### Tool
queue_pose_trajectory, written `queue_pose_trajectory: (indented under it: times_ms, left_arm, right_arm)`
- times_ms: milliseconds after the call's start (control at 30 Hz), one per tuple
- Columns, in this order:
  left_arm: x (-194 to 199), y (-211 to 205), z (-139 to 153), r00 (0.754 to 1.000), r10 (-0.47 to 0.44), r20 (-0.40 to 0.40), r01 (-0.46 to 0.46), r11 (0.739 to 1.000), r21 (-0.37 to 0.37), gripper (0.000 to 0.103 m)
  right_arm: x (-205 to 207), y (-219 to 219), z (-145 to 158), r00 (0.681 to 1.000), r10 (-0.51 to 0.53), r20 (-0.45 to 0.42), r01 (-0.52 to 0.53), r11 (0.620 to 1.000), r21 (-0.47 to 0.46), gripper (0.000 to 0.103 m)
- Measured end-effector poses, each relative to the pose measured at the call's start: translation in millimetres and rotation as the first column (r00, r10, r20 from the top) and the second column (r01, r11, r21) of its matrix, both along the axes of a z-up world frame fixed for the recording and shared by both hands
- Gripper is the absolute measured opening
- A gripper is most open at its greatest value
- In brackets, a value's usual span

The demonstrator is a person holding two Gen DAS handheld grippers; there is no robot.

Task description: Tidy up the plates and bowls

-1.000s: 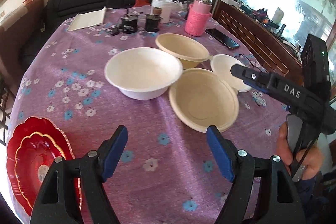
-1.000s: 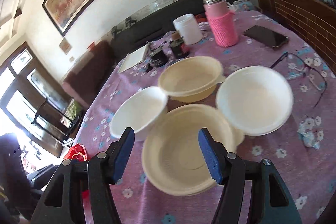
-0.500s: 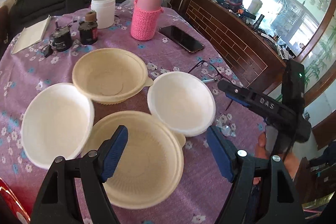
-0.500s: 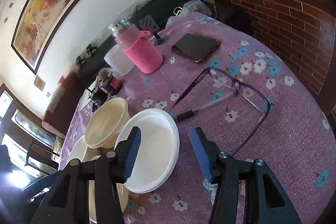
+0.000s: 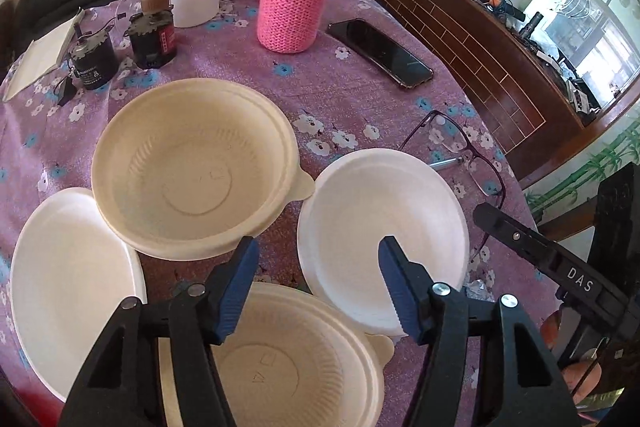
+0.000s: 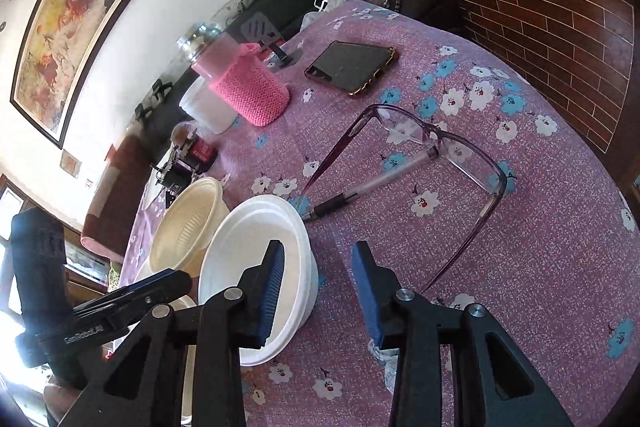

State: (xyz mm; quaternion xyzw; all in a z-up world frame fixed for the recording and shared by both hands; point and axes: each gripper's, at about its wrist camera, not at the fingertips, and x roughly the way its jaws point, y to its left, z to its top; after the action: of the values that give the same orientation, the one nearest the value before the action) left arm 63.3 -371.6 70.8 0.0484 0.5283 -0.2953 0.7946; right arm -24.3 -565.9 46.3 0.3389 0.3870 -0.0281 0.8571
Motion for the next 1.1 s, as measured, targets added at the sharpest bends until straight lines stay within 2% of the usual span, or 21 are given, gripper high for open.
queue_pose_trajectory:
  times_ms: [167,200,233,267,300,333,367,467,600,833,1100]
  left_arm:
    - [3,-2,-9,1.000,0.000,-0.005,0.000,1.000,0.001,0.061]
    - [3,-4,-10,1.000,0.000,-0.005,0.000,1.000,0.003,0.061]
    - [3,-5,-12,1.000,0.000,-0.004,0.000,1.000,0.003,0.056]
    - [2,-6,-14,1.000,-0.005,-0.007,0.005,1.000,0.001,0.045]
    - [1,-7,-15,1.000,-0.011,-0.010,0.011,1.000,0.001,0.040]
    - [0,-8,-16,1.000,-0.017,-0.013,0.017,1.000,-0.002,0.030]
    - [-2,-9,-17,1.000,-0.025,-0.016,0.025,1.000,-0.008,0.024]
    - [-11,-12,-14,0.999,-0.032,0.032,0.032,0.999,0.008,0.024]
    - [-18,-10,-6,0.998,-0.028,0.063,0.029,1.000,-0.009,0.024]
    - [-27,-7,13,0.994,-0.020,0.107,0.026,0.998,-0.057,0.024]
    - [-47,16,26,0.992,0.002,0.126,0.008,0.997,-0.079,0.026]
  right_arm:
    - [4,3,-3,1.000,0.005,-0.026,-0.006,1.000,-0.023,0.037]
    - [5,5,-4,1.000,0.013,-0.029,-0.013,1.000,-0.025,0.035]
    - [6,7,-5,0.999,0.024,-0.034,-0.025,0.999,-0.030,0.029]
    - [8,11,-5,0.998,0.032,-0.046,-0.034,0.998,-0.044,0.025]
    - [10,14,-7,0.997,0.042,-0.060,-0.045,0.997,-0.062,0.017]
    - [11,18,-8,0.996,0.052,-0.068,-0.057,0.996,-0.070,0.010]
    - [11,21,-8,0.996,0.058,-0.074,-0.064,0.994,-0.088,0.009]
    - [8,29,-1,0.997,0.055,-0.062,-0.064,0.986,-0.155,0.009]
    - [1,29,10,0.999,0.045,-0.021,-0.048,0.983,-0.180,0.009]
    - [-17,39,44,0.992,0.045,0.119,-0.015,0.970,-0.242,0.009]
    - [-28,49,58,0.983,0.063,0.173,-0.021,0.972,-0.236,0.009]
